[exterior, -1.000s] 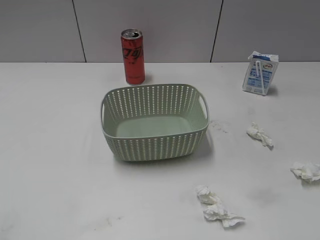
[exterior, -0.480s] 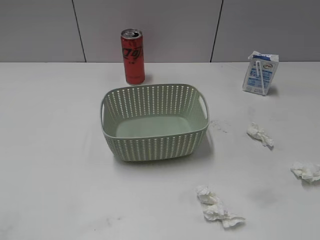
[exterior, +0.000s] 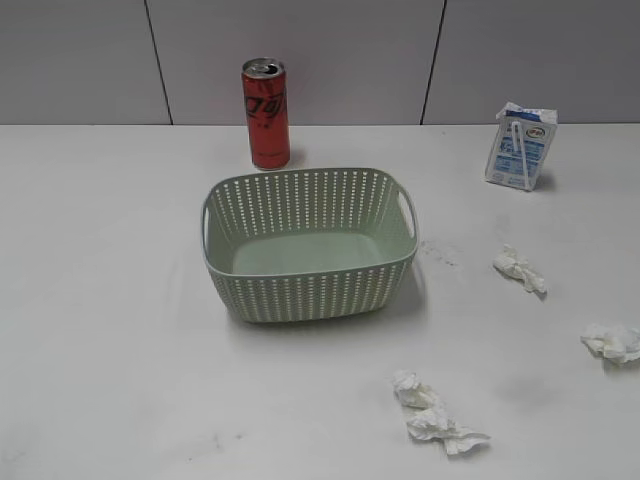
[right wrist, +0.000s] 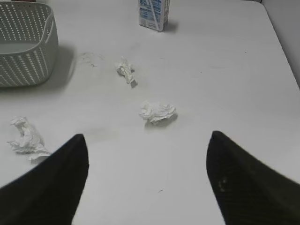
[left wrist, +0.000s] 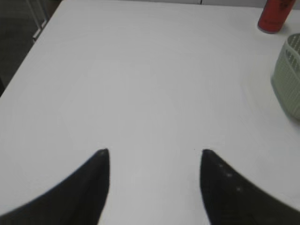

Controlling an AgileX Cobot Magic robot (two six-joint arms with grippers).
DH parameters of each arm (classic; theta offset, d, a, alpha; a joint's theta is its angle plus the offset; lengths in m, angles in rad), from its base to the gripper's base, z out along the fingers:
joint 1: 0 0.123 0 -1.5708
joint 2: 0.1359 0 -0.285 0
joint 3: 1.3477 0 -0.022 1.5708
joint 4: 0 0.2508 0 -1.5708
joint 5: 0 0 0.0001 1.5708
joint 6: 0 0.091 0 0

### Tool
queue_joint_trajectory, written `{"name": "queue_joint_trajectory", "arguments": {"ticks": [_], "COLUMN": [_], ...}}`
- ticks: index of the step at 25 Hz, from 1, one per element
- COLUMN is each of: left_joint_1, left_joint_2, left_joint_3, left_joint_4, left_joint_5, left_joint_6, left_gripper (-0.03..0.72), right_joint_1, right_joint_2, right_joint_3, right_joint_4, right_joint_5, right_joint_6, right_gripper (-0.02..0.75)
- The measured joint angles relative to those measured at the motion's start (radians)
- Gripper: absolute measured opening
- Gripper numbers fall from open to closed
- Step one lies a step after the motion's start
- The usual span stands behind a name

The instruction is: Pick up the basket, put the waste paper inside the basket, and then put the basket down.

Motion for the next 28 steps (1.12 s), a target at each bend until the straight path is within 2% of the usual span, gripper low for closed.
{"name": "queue_joint_trajectory", "arguments": {"ticks": [2,4,5,11,19,23,25,28], "left_joint_1": [0.000,0.000,0.000,-0.034,-0.184,-0.332,-0.416,-0.504], "left_joint_2": [0.065,0.147,0.185,0.486,1.002,1.246,1.379,1.563], "left_joint_3": [-0.008,-0.023,-0.031,-0.105,-0.356,-0.531,-0.628,-0.741], "left_joint_4": [-0.032,-0.080,-0.111,-0.283,-0.289,-0.237,-0.148,-0.034], "left_joint_5": [-0.016,-0.054,-0.081,-0.241,-0.284,-0.271,-0.244,-0.213], "left_joint_6": [-0.001,0.003,0.013,0.044,0.044,-0.016,-0.122,-0.261], "left_gripper": [0.578,0.645,0.652,0.593,0.566,0.560,0.557,0.555], "right_joint_1": [0.000,0.000,0.000,0.000,0.000,0.000,0.000,0.000], "right_joint_2": [0.000,0.000,0.000,0.000,0.000,0.000,0.000,0.000], "right_joint_3": [0.000,0.000,0.000,0.000,0.000,0.000,0.000,0.000], "right_joint_4": [0.000,0.000,0.000,0.000,0.000,0.000,0.000,0.000], "right_joint_5": [0.000,0.000,0.000,0.000,0.000,0.000,0.000,0.000], "right_joint_6": [0.000,0.000,0.000,0.000,0.000,0.000,0.000,0.000], "right_gripper": [0.589,0.589,0.589,0.589,0.589,0.589,0.589,0.589]}}
